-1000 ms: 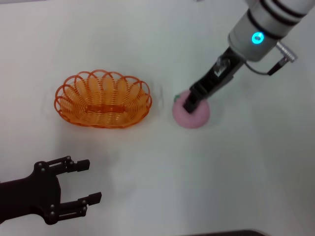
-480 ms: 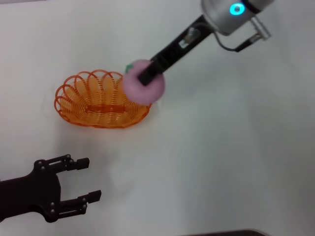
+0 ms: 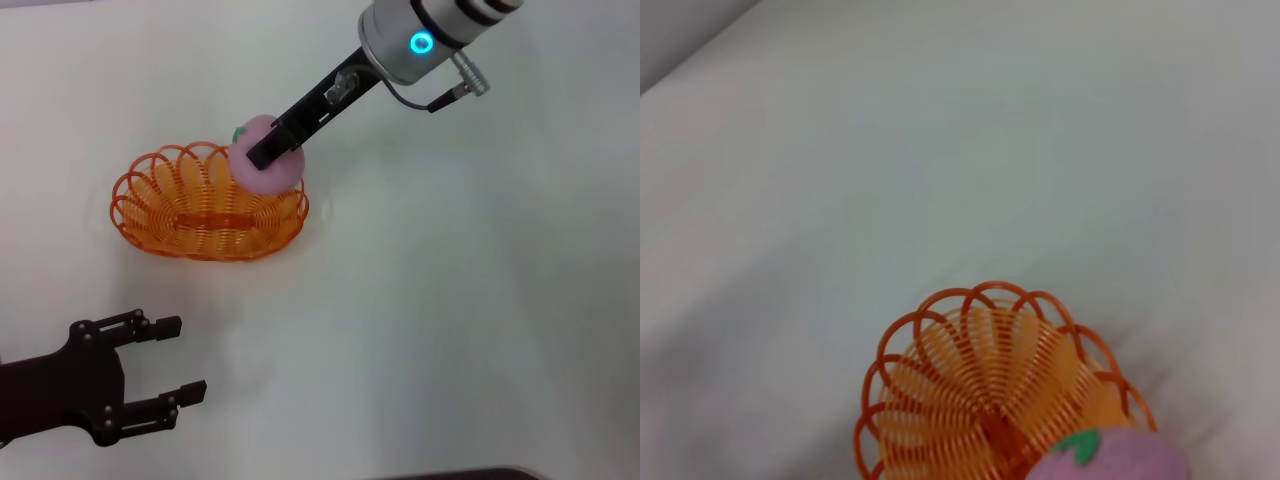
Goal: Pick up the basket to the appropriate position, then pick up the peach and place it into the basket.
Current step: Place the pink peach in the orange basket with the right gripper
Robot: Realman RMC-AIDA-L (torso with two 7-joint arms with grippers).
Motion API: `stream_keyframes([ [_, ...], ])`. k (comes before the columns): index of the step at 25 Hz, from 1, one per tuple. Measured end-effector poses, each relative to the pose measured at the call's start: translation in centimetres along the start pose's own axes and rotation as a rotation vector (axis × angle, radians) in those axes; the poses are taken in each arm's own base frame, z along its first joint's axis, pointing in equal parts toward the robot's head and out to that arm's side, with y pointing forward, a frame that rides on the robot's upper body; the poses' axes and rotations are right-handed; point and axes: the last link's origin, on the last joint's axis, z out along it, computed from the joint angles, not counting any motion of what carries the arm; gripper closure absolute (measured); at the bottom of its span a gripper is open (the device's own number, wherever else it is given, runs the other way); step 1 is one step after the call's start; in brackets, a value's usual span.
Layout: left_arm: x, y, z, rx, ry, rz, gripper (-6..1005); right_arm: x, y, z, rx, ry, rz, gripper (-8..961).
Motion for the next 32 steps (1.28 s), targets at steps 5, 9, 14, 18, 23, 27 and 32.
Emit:
stream_keyframes([
  [5,-0.1,0.0,0.1,-0.006,0.001,-0.006,253,0.1,0.2,0.3,-0.034,-0.028,0.001,556],
  [9,-0.1,0.0,0.1,-0.007,-0.002,-0.006,252,0.1,0.3,0.1,-0.060,-0.055,0.005,448],
  [14,-0.1,-0.1,-0.2,0.007,0.004,-0.009,252,0.5,0.0,0.1,-0.062,-0.068,0.007,269],
  [18,-0.1,-0.4,-0.8,0.032,0.014,-0.014,252,1.8,-0.5,-0.8,-0.135,-0.164,0.010,93],
  [23,-0.1,-0.7,-1.7,0.073,0.029,-0.031,253,5.5,-1.5,-3.5,-0.263,-0.373,-0.027,22],
  [27,-0.2,-0.8,-2.0,0.089,0.037,-0.043,256,9.5,-2.3,-4.7,-0.273,-0.456,-0.080,23],
  [32,-0.5,-0.7,-2.2,0.102,0.042,-0.058,263,14.5,-2.0,-3.9,-0.289,-0.470,-0.176,23],
])
